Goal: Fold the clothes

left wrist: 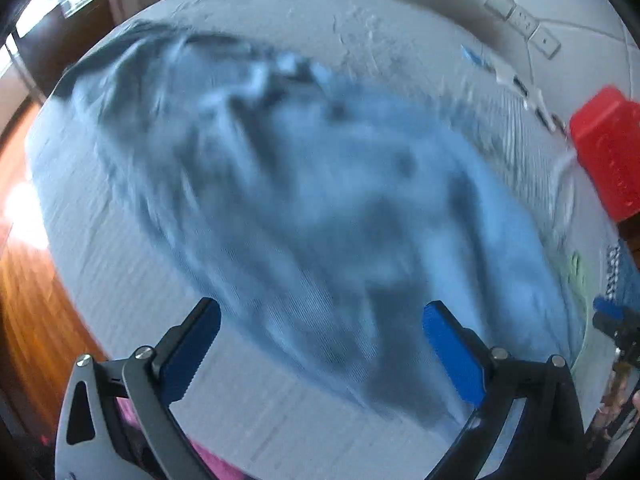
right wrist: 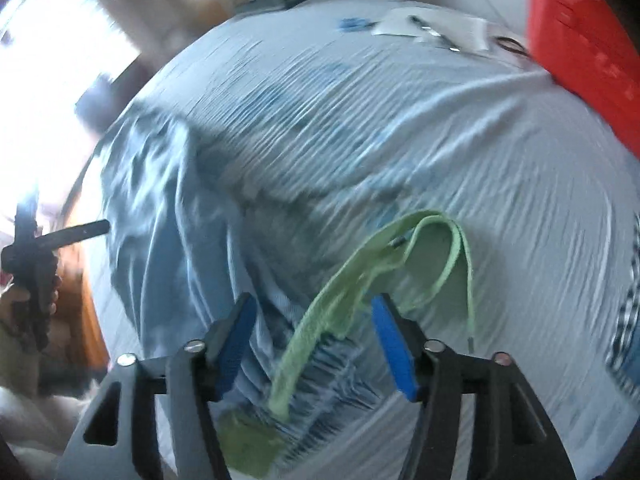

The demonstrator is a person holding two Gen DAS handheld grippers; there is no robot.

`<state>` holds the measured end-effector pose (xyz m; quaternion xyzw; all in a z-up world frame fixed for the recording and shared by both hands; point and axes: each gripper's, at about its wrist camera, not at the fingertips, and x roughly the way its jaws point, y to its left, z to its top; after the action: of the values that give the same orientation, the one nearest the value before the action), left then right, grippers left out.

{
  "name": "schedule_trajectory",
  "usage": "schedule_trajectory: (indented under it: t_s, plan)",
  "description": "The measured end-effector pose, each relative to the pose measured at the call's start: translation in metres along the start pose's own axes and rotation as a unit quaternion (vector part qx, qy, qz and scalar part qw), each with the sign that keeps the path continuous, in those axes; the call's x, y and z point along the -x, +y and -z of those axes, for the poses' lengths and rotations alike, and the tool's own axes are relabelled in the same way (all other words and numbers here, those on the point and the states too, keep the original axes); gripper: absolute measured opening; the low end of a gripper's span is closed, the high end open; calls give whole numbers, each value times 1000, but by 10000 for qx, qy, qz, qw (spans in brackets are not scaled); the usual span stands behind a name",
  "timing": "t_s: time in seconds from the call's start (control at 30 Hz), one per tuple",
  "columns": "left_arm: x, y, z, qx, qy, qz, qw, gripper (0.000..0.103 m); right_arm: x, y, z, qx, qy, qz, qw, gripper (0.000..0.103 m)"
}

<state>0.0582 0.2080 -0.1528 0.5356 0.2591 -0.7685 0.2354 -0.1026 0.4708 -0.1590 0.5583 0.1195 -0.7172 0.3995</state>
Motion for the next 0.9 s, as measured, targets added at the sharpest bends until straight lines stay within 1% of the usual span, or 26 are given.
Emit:
schedule_trajectory:
  t_s: [0.03, 0.07, 0.1, 0.17, 0.23, 0.3, 0.33, 0.4, 0.47, 0.57, 0.6, 0.67, 0.73, 0.83, 0.9]
  plan:
    - [0, -10, 11, 19, 16, 5, 10000, 103, -2, 1, 2, 128, 53, -4, 9999, 68]
    - [-1, -19, 22, 38, 32, 11, 10000, 103, -2, 1, 5, 229, 91, 17, 9997, 74]
    - [-2, -28, 31, 35, 50, 50, 10000, 103, -1, 1, 9, 291, 108, 74, 9995, 74]
    - [-4, -44, 44, 28, 43, 109, 9999, 103, 3, 1, 17, 415, 118, 153, 9990, 74]
    - [0, -57, 58, 135, -45, 31, 9999, 103, 12, -3, 25, 554, 51, 115, 9984, 68]
    - [5, -70, 74, 259, -133, -33, 9996, 103, 15, -12, 30, 729, 66, 145, 9972, 32]
    - [8, -78, 83, 323, -179, -46, 9993, 103, 15, -19, 31, 760, 95, 80, 9970, 25]
    - [13, -93, 100, 468, -273, -174, 9984, 103, 14, -31, 33, 915, 150, -43, 9957, 24]
    - [15, -108, 120, 721, -370, -338, 9961, 103, 15, -39, 35, 1185, 147, -178, 9927, 24]
    - [19, -131, 149, 1326, -489, -570, 9883, 103, 14, -51, 38, 1759, 98, -520, 9830, 26]
    - [20, -139, 158, 1495, -496, -631, 9855, 103, 13, -54, 38, 1911, 109, -597, 9797, 29]
    - [20, -153, 177, 1790, -474, -727, 9800, 103, 13, -60, 40, 2204, 128, -747, 9725, 31]
    - [20, -170, 192, 1977, -414, -803, 9761, 103, 15, -62, 44, 2465, 130, -884, 9650, 35]
    - [27, -191, 206, 2131, -634, -1073, 9690, 103, 16, -63, 47, 2757, 135, -1122, 9546, 38]
    - [34, -196, 211, 2258, -753, -1067, 9654, 103, 14, -60, 48, 2931, 177, -1221, 9481, 38]
